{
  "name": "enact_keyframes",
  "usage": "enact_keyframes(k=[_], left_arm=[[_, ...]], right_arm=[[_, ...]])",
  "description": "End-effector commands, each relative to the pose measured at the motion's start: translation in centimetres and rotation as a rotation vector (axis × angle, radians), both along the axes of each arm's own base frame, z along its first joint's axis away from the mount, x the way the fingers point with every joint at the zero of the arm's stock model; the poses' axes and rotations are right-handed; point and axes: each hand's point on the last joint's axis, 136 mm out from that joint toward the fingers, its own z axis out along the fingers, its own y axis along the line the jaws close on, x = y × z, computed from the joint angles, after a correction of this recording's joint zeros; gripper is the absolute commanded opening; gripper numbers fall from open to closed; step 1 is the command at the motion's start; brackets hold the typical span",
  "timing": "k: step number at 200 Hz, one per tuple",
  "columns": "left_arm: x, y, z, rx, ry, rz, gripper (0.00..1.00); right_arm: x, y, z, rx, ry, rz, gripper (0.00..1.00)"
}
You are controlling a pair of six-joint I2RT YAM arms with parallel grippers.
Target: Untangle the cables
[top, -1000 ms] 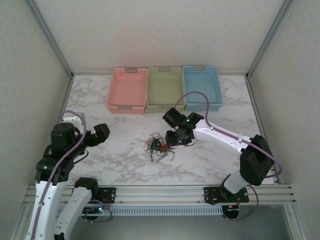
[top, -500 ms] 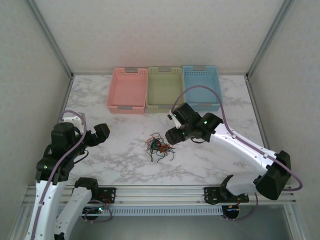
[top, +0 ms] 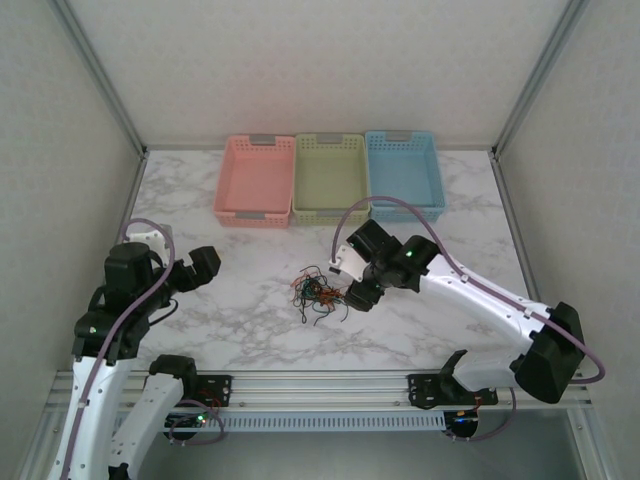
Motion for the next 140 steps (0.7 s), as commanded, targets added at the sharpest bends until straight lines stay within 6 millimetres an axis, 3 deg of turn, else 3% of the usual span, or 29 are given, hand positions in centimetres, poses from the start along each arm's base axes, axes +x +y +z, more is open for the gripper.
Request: enact_keyframes(k=[1, 78, 140], left_arm=[[0.1, 0.0, 0.0, -0.004, -0.013, 0.001, 1.00], [0.0, 0.1, 0.1, -0.003, -0.016, 0.006, 1.00], [0.0, 0.1, 0.1, -0.004, -0.017, 0.004, 1.00]], right_arm=[[0.6, 0.5, -1.1, -0.065, -0.012, 0.078, 0.67], [2.5, 1.9, -3.4, -0.128, -0.013, 0.102, 0.67], [2.0, 2.9, -3.8, -0.087, 0.032, 0.109, 0.56]])
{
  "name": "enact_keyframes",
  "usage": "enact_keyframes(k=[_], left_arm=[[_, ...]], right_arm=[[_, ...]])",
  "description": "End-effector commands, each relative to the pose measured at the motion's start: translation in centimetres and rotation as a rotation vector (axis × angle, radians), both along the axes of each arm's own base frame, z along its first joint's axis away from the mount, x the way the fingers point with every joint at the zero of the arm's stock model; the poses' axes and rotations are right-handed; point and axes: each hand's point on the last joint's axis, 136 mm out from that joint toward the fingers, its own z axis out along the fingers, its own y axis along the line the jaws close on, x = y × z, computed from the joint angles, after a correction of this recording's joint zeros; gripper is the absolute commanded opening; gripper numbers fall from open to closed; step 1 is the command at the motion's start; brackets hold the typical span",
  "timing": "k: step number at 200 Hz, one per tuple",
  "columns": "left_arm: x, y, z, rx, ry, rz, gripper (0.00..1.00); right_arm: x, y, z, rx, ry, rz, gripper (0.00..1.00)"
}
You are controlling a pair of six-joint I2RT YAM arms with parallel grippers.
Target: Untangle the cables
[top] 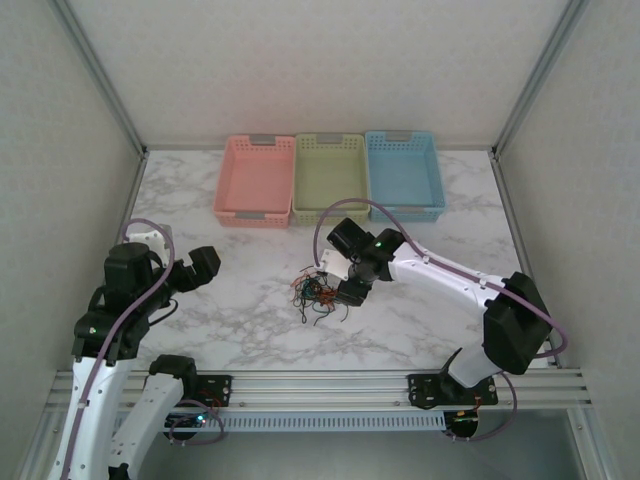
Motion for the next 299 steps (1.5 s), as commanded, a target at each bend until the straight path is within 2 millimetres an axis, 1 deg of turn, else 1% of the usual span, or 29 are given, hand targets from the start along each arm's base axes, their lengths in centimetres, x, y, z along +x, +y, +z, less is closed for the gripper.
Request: enact_keyframes(k=[1, 23, 61, 66, 74, 79, 92, 101, 115, 126, 145, 179, 194, 213, 227, 243, 260, 277, 299], left_arm=[[0.0, 0.1, 0.1, -0.004, -0.014, 0.004, 1.00], [0.0, 0.2, 0.1, -0.003, -0.017, 0.007, 1.00], [0.0, 0.1, 0.2, -0.004, -0.018, 0.005, 1.00], [0.0, 0.1, 0.1, -0.004, -0.017, 0.005, 1.00], [0.0, 0.1, 0.1, -0.004, -0.016, 0.006, 1.00], [0.0, 0.1, 0.2, -0.004, -0.017, 0.006, 1.00], [0.0, 0.1, 0.1, -0.004, -0.017, 0.006, 1.00], [0.0, 0.1, 0.1, -0.004, -0.017, 0.006, 1.00], [0.0, 0.1, 0.1, -0.004, -0.016, 0.007, 1.00], [0.0, 0.1, 0.1, -0.004, -0.016, 0.006, 1.00], [0.0, 0.1, 0.1, -0.004, -0.016, 0.007, 1.00], [0.0, -0.1, 0.3, -0.008, -0.013, -0.004, 1.00], [-0.1, -0.2, 0.7, -0.014, -0.015, -0.014, 1.00], [-0.3, -0.8, 1.5, -0.043, -0.008, -0.034, 1.00], [-0.2, -2.1, 2.2, -0.120, -0.009, -0.080, 0.99], [0.0, -3.8, 2.6, -0.214, -0.008, -0.135, 0.96], [0.1, -4.4, 2.9, -0.235, -0.009, -0.158, 0.95], [0.2, -4.9, 3.2, -0.242, -0.010, -0.181, 0.95], [0.4, -6.7, 4.0, -0.303, -0.040, -0.248, 0.93]], right_arm=[[-0.3, 1.2, 0.3, 0.035, 0.024, 0.022, 0.56], [-0.7, 1.3, -0.1, 0.032, 0.049, 0.026, 0.47], [-0.6, 1.3, -0.5, 0.027, 0.053, 0.022, 0.41], [-0.7, 1.3, -0.5, 0.030, 0.057, 0.023, 0.37], [-0.8, 1.3, -0.5, 0.031, 0.064, 0.025, 0.27], [-0.8, 1.3, -0.5, 0.028, 0.067, 0.027, 0.23], [-0.8, 1.3, -0.3, 0.025, 0.066, 0.026, 0.08], [-0.8, 1.3, 0.0, 0.027, 0.065, 0.026, 0.01], [-0.6, 1.5, 0.9, 0.044, 0.047, 0.021, 0.00], [-0.3, 1.5, 2.0, 0.074, 0.018, 0.007, 0.00], [-0.1, 2.1, 4.7, 0.180, -0.044, -0.017, 0.00], [-0.5, 4.3, 11.9, 0.529, -0.150, -0.040, 0.00], [-0.8, 5.0, 14.7, 0.653, -0.158, -0.063, 0.00], [-0.8, 5.4, 17.5, 0.756, -0.157, -0.099, 0.00], [-1.0, 5.7, 19.0, 0.803, -0.150, -0.108, 0.00], [-1.0, 5.6, 20.9, 0.853, -0.155, -0.129, 0.00], [-1.3, 5.5, 22.5, 0.903, -0.164, -0.135, 0.00], [-1.4, 5.2, 23.0, 0.918, -0.168, -0.149, 0.00], [-1.1, 4.8, 22.2, 0.912, -0.165, -0.193, 0.00]])
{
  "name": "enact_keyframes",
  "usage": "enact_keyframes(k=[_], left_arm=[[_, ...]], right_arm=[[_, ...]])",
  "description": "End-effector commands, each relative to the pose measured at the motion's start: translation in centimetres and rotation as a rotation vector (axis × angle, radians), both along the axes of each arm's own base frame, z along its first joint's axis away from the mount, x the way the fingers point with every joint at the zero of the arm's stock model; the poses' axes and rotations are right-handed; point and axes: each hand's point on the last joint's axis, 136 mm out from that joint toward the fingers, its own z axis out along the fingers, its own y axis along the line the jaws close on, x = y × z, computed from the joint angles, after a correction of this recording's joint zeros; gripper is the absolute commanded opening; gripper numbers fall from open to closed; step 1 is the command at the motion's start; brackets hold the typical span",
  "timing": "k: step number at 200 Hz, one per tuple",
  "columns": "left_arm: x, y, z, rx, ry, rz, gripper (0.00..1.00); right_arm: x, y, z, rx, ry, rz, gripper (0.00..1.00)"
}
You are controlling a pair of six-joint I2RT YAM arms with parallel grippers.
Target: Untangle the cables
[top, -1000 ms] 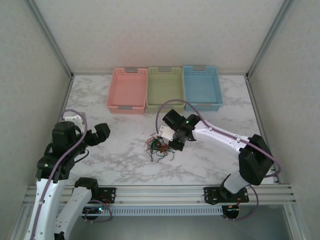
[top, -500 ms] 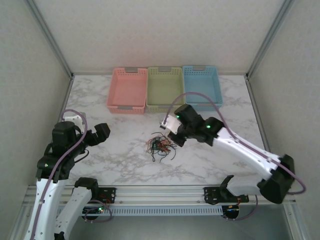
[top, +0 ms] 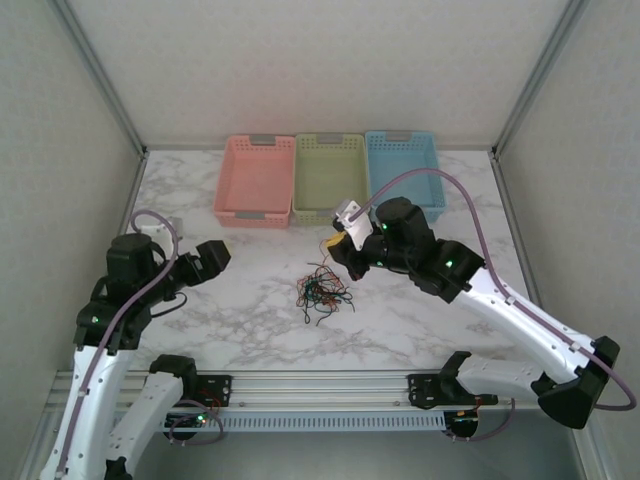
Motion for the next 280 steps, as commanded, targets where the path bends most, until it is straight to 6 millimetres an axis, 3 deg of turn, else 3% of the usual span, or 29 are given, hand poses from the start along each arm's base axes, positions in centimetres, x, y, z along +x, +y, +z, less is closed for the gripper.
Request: enact_keyframes(k=[1, 34, 89, 119, 149, 187, 212, 258, 280], left_arm=[[0.0, -2.5, 2.4, -0.106, -0.068, -0.093, 0.93], [-0.4, -6.0, 1.9, -0.115, -0.078, -0.216, 0.89], [-0.6, -11.5, -1.8, -0.016, -0.073, -0.361, 0.87], [-0.5, -14.3, -2.9, 0.039, -0.087, -0.443, 0.87], [-0.5, -16.9, -2.2, 0.059, -0.148, -0.524, 0.85], [-0.2, -17.6, -1.7, 0.101, -0.167, -0.548, 0.82], [-0.2, -16.9, -1.8, 0.131, -0.168, -0.531, 0.82], [-0.7, -15.9, -2.1, 0.125, -0.168, -0.507, 0.82], [-0.7, -15.8, -2.4, 0.120, -0.163, -0.500, 0.82]], right_arm=[[-0.1, 0.0, 2.3, 0.086, -0.005, -0.031, 0.00], [0.7, -0.4, 1.7, 0.146, 0.045, -0.121, 0.00], [2.2, -1.7, 0.3, 0.171, 0.199, -0.322, 0.00], [2.4, -2.3, 2.1, 0.228, 0.229, -0.365, 0.00], [2.7, -3.1, 3.9, 0.277, 0.261, -0.427, 0.00], [3.2, -4.1, 4.7, 0.332, 0.414, -0.539, 0.00], [2.8, -4.0, 7.5, 0.401, 0.430, -0.521, 0.00], [0.6, -4.8, 18.9, 0.637, 0.255, -0.352, 0.00], [-0.1, -5.2, 21.2, 0.687, 0.201, -0.308, 0.00]])
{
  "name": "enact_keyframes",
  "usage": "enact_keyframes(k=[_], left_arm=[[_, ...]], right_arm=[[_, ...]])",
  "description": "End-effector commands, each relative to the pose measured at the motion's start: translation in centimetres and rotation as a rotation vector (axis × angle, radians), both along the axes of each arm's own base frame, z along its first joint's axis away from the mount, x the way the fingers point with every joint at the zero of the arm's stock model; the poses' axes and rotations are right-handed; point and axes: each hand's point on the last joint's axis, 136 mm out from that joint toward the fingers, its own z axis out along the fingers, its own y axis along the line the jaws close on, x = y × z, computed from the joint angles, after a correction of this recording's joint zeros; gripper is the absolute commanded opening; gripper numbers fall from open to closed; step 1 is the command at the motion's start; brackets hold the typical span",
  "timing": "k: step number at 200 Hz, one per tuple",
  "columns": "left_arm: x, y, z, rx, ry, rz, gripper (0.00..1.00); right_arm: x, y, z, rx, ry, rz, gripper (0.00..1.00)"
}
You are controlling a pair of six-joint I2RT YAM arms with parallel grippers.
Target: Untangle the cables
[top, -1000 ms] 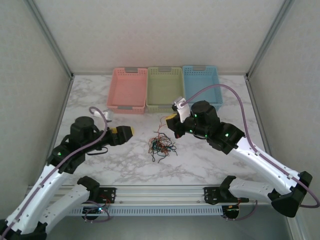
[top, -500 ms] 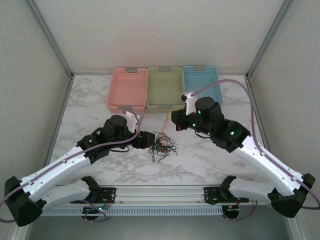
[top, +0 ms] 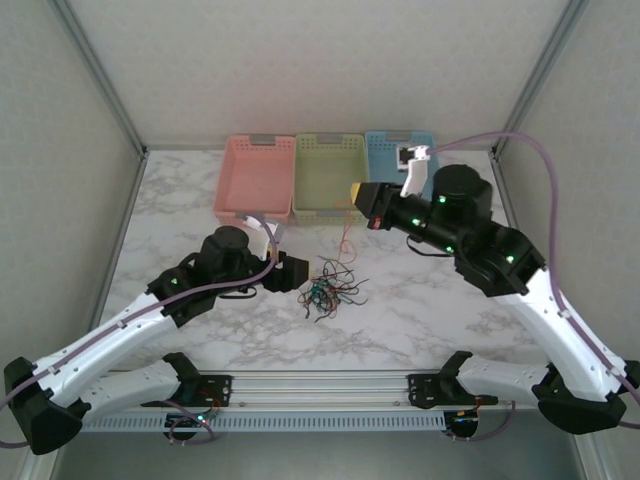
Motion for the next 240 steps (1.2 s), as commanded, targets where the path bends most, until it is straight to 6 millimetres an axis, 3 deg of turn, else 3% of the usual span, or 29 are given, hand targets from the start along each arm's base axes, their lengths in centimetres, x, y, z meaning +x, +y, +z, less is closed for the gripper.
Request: enact_keyframes(k=[1, 74, 94, 150, 214, 240], left_arm=[[-0.2, 0.5, -0.5, 0.012, -0.005, 0.015, 0.83], [-0.3, -0.5, -2.4, 0.009, 0.034, -0.017, 0.82], [-0.5, -1.2, -4.1, -0.015, 0.078, -0.031, 0.82], [0.0, -3.4, -9.9, -0.007, 0.167, -0.044, 0.90], [3.0, -5.3, -12.4, 0.121, 0.048, -0.056, 0.97], [3.6, -6.3, -12.8, 0.135, 0.045, -0.078, 0.99]], right_arm=[[-1.5, -0.8, 5.1, 0.105, -0.140, 0.037, 0.00], [0.0, -0.4, 1.3, 0.024, -0.057, -0.008, 0.00], [0.5, -0.6, -0.2, -0.008, -0.030, -0.038, 0.00], [2.1, -3.6, -6.5, -0.148, 0.055, -0.220, 0.00], [2.9, -11.9, -12.7, -0.420, 0.101, -0.532, 0.00], [2.9, -17.5, -13.4, -0.556, 0.088, -0.741, 0.00]])
